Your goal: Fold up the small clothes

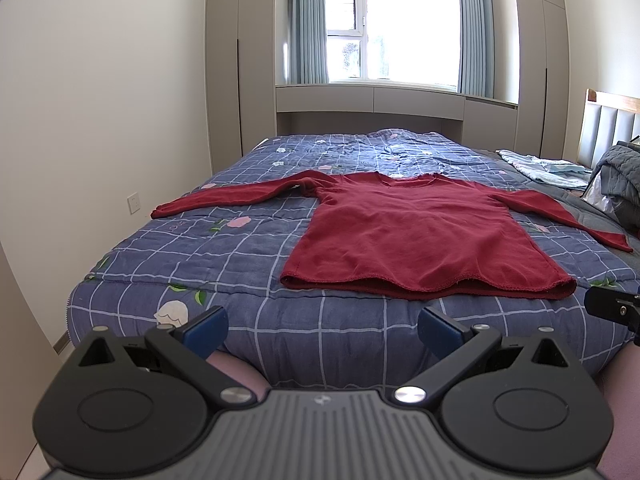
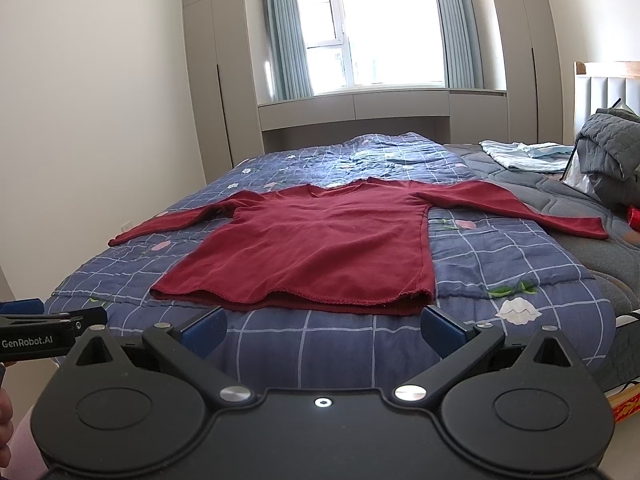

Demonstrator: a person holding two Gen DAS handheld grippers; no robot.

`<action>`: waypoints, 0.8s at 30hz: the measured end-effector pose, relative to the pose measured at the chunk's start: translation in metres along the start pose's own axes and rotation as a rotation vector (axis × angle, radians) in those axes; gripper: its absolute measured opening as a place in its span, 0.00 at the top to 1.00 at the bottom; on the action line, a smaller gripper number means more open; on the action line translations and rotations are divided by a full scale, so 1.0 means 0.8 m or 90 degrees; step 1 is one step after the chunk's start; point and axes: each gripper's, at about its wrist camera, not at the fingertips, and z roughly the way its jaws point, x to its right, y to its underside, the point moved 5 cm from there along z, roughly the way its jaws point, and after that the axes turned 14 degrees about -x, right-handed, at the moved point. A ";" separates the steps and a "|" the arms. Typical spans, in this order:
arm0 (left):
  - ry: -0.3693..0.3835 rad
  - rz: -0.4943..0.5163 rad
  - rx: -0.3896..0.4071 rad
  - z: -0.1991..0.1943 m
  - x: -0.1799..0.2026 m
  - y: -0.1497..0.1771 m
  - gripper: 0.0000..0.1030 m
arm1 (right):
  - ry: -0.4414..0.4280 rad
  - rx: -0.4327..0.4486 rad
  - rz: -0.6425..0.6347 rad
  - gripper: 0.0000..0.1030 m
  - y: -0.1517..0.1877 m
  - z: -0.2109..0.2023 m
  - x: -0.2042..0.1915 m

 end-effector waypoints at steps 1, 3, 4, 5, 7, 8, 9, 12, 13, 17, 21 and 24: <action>0.000 0.000 0.000 0.000 0.000 0.000 0.00 | 0.000 0.000 0.000 0.00 0.001 0.000 0.000; 0.000 0.000 0.000 0.000 0.000 0.000 0.00 | 0.000 0.000 0.000 0.00 0.000 0.000 0.000; 0.000 0.000 0.000 0.000 0.000 0.000 0.00 | 0.000 -0.001 0.000 0.00 0.001 0.000 0.000; 0.000 0.000 0.000 0.000 0.000 0.000 0.00 | 0.000 0.000 0.000 0.00 0.000 0.000 0.000; 0.000 0.000 0.000 0.000 0.000 0.000 0.00 | 0.000 -0.001 0.000 0.00 0.000 0.000 0.000; 0.000 0.000 0.000 0.000 0.000 0.000 0.00 | 0.000 -0.001 0.000 0.00 0.000 0.000 0.000; 0.000 0.000 0.000 0.000 0.000 0.000 0.00 | 0.000 -0.001 0.000 0.00 0.000 0.000 0.000; 0.000 0.000 0.000 0.000 0.000 0.000 0.00 | 0.000 -0.001 0.000 0.00 0.000 0.001 0.000; 0.000 0.000 0.000 0.000 0.000 0.000 0.00 | 0.000 -0.001 0.000 0.00 0.000 0.001 0.000; -0.001 0.001 0.000 0.000 0.000 0.000 0.00 | 0.000 -0.002 0.000 0.00 0.000 0.001 0.000; 0.000 0.000 0.000 0.000 0.000 0.000 0.00 | 0.000 -0.005 0.001 0.00 0.001 0.002 0.001; 0.000 0.000 -0.001 0.001 0.000 0.001 0.00 | 0.000 -0.010 0.005 0.00 0.000 0.004 0.003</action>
